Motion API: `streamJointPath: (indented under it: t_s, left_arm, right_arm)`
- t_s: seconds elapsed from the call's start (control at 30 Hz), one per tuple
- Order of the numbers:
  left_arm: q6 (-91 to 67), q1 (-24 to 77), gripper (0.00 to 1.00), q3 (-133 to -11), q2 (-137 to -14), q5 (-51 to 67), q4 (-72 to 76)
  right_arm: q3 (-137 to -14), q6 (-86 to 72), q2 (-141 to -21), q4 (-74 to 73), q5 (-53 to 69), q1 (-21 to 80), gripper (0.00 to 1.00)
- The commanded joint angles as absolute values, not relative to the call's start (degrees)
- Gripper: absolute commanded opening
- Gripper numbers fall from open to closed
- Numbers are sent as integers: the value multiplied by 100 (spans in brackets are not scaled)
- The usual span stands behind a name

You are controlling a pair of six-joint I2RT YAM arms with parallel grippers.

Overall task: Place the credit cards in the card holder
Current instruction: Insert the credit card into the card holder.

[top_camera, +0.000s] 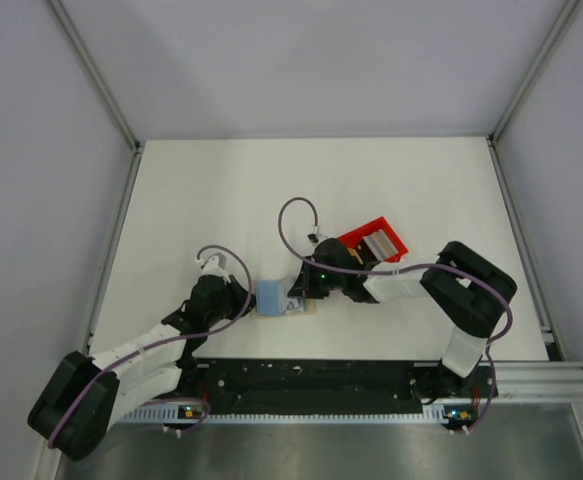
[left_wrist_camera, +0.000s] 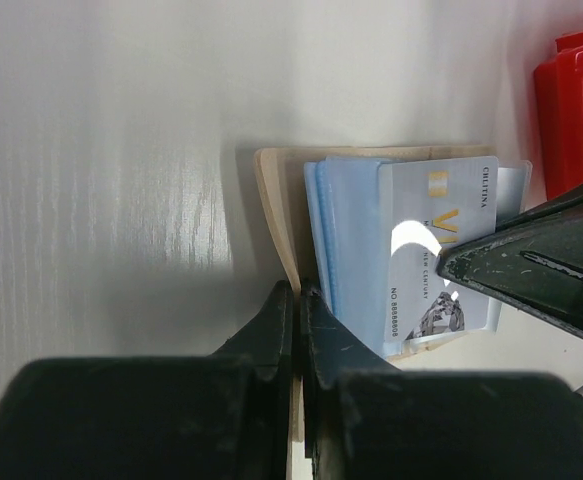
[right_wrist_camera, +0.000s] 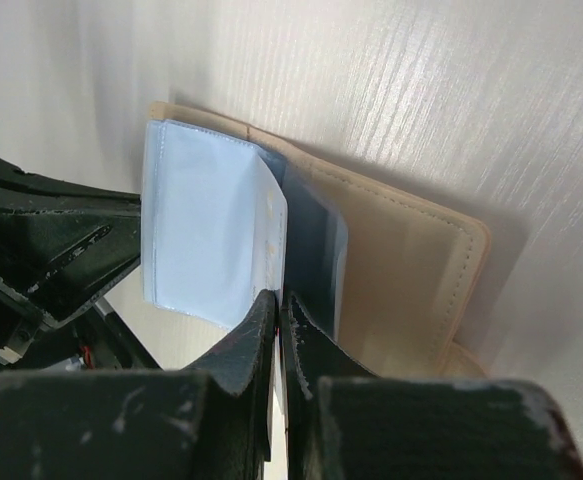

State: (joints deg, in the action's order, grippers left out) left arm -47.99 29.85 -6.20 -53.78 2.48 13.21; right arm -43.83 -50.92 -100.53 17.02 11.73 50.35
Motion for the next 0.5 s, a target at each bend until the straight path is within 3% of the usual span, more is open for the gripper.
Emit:
streamJointPath:
  t_s: [0.0,0.47]
  left_arm:
    - [-4685,3023,0,-545,-5370,264,1345]
    - [-4693,3015,0,-536,-5379,299,1397]
  right_arm:
    - [-4465,-4605,-9905,1133,747,4878,0]
    - [-4105,-5369,-10310,2258,1046,4974,0]
